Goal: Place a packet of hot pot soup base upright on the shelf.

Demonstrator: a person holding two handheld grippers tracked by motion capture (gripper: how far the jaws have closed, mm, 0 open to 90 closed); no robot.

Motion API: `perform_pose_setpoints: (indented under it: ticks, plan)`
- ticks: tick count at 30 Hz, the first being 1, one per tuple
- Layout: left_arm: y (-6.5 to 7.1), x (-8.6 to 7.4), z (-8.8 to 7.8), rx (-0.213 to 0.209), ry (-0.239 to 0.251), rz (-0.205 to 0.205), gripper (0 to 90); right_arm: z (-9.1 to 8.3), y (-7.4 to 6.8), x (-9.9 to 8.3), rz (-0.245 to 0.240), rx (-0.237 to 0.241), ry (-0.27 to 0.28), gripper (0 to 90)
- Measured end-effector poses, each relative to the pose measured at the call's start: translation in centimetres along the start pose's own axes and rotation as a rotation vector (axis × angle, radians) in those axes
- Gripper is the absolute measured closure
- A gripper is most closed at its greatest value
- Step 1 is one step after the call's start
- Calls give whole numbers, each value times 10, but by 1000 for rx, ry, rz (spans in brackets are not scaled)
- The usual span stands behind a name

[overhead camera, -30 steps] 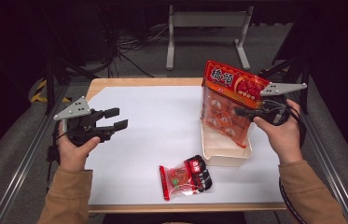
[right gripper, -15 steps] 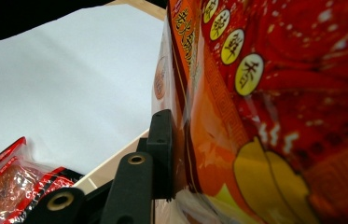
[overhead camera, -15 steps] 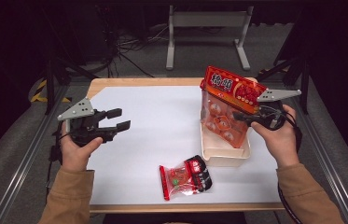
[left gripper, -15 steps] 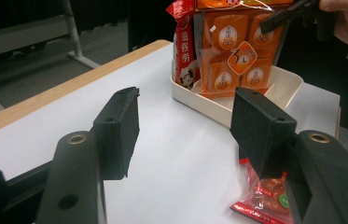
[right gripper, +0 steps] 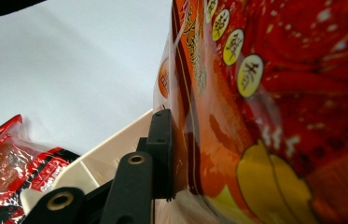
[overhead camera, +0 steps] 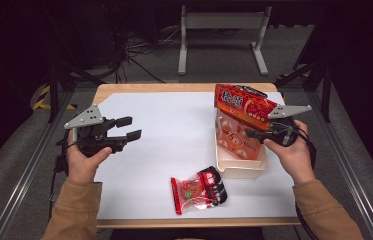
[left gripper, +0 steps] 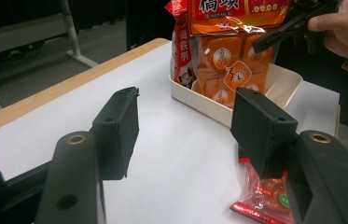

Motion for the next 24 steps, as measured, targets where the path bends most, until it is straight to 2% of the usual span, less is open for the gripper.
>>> perform_pose_setpoints:
  ticks: [7,13,18,19,20,24]
  plan:
    - [2,-1,4,-10,-13,6,411,4,-2,-8,-7,-11,-12,699]
    - [2,-3,9,-9,-30,5,394,3,4,-13,36,-10,-7,697]
    - [0,-5,11,-6,-44,11,384,1,6,-12,37,-15,-9,687]
    - [1,-6,12,-10,-49,2,382,1,6,-12,37,-19,-11,680]
    - [0,-7,12,-10,-54,12,379,1,7,-11,39,-25,-11,662]
    - [1,-8,14,-15,-63,7,369,-3,10,-7,69,-30,31,559]
Point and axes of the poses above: each handheld gripper's, and its own axes: z roughly forward along the jaws, x roughly out of its top, y roughly to its right, the point moved 9 cm from there along z, roughly forward along the jaws, and after that the axes turned 1 degree about -x, right-handed, at the moved point
